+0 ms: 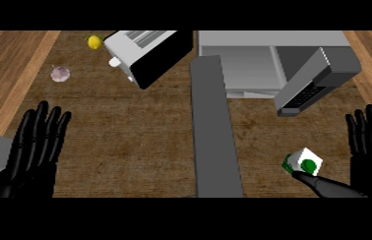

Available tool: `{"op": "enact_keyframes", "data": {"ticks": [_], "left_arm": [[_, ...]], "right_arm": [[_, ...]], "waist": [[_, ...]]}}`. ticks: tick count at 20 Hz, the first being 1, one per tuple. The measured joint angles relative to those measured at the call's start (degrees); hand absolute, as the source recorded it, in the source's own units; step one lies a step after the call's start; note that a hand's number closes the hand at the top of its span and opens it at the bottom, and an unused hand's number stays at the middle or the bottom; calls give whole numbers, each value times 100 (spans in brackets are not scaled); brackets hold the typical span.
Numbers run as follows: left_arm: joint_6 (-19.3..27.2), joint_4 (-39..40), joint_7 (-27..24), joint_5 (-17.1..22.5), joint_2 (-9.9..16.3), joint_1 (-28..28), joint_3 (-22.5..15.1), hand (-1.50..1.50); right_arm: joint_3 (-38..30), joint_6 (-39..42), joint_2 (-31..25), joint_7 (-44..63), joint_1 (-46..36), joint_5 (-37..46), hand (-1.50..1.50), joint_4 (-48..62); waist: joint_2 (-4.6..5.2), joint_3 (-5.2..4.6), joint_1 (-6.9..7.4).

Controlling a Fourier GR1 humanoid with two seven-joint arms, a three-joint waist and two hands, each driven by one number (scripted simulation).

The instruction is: Pick up the milk, place it into the microwave and close the microwave

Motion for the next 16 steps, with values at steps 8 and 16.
{"op": "enact_keyframes", "data": {"ticks": [8,16], "left_arm": [[-147,-272,-76,91,45,376,-1,-150],[-58,-382,-141,-52,15,558,-238,-150]], "right_arm": [[-133,54,51,-919,300,189,-150,929],[-502,128,19,-2212,85,160,-150,2650]], "waist": [[1,0,-1],[4,2,7]]}}
